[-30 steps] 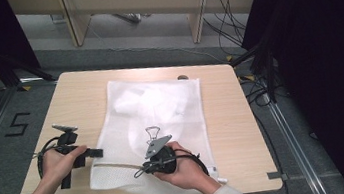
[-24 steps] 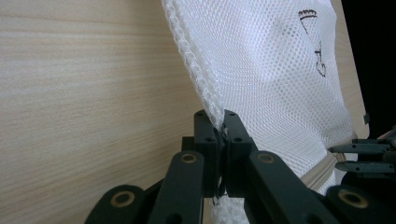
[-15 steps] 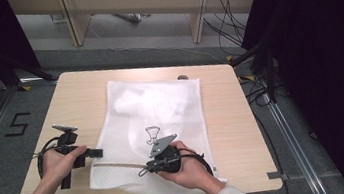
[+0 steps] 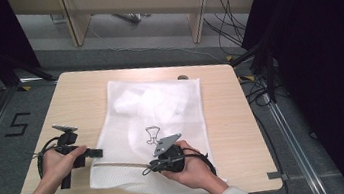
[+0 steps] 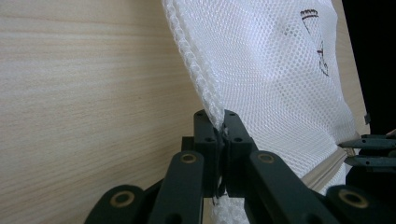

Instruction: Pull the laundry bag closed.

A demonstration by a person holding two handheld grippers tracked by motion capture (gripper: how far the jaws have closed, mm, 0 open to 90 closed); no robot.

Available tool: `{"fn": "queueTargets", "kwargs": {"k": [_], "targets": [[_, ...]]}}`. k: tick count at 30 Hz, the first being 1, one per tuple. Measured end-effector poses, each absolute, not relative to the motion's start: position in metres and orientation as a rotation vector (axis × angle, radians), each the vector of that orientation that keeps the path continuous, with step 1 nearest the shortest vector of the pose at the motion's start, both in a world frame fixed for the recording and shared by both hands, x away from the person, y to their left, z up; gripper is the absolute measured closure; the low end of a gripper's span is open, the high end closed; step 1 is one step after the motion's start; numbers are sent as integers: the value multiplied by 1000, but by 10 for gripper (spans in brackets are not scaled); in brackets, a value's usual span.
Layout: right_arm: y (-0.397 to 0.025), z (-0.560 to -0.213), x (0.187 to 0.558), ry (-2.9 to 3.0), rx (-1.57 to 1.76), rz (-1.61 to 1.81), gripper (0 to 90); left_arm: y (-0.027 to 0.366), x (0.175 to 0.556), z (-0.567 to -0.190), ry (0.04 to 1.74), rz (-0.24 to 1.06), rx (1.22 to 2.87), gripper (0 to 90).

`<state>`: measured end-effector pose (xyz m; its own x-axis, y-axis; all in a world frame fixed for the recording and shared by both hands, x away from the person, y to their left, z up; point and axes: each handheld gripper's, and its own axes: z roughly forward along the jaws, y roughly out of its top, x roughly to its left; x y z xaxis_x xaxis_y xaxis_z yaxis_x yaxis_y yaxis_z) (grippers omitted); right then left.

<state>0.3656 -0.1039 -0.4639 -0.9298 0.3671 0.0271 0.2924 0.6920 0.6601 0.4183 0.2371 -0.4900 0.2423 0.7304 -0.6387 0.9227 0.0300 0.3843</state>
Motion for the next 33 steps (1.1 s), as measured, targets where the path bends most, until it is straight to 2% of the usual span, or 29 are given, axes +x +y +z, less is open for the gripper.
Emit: {"fn": "queueTargets", "kwargs": {"k": [20,33], "targets": [[-117,-462,363,2787,600,1043,827,238,418,-488,1521,-293,1779,862],[-122,-461,362,2772,595,1052,827,237,418,-489,1534,-300,1746,862]]}}
